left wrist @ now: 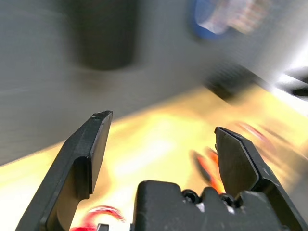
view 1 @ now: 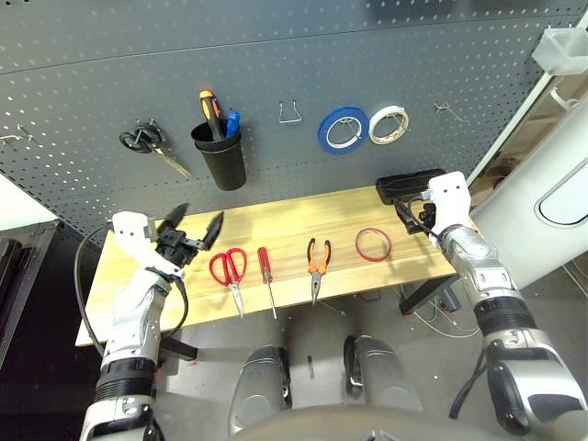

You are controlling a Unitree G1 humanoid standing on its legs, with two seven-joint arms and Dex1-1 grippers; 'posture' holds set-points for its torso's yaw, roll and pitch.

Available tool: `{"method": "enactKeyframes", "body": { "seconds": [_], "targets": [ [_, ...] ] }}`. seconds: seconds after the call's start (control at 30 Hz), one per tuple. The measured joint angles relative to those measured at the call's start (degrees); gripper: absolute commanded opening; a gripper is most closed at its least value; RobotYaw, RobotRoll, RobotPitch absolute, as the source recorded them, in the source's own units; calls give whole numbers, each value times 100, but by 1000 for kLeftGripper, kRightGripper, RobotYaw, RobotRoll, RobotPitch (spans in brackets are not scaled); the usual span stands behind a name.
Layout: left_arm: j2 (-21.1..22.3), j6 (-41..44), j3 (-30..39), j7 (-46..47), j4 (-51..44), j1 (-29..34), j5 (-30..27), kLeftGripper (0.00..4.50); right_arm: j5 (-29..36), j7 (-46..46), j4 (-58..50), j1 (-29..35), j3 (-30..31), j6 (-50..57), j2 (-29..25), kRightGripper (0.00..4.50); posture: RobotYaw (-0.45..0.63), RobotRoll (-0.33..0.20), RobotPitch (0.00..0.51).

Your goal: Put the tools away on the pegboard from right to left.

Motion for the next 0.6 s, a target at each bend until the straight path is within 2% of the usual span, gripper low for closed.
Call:
{"method": "enactKeyframes", "body": {
  "seconds": [0.13, 0.23, 0.37, 0.6],
  "targets": [
    [195, 573, -291, -436, -422, -172, -73, 4477, -21, -325, -355, -281, 128, 1954, 171, 4500, -148, 0, 217],
    [224, 785, -409, -595, -527, -226, -79, 4477, -27, -362, -482, -363, 306, 2614, 264, 4500, -143, 0, 233],
    [325, 921, -441, -787, -636, -179, -103, 4477, -117, -361, -325, -529, 573, 2820, 292, 4500, -117, 0, 232],
    [381, 934, -382, -856, -686, -35, -137, 4477, -269, -337, 722, -929, 861, 2555, 548, 4500, -67, 0, 232]
  ]
}}
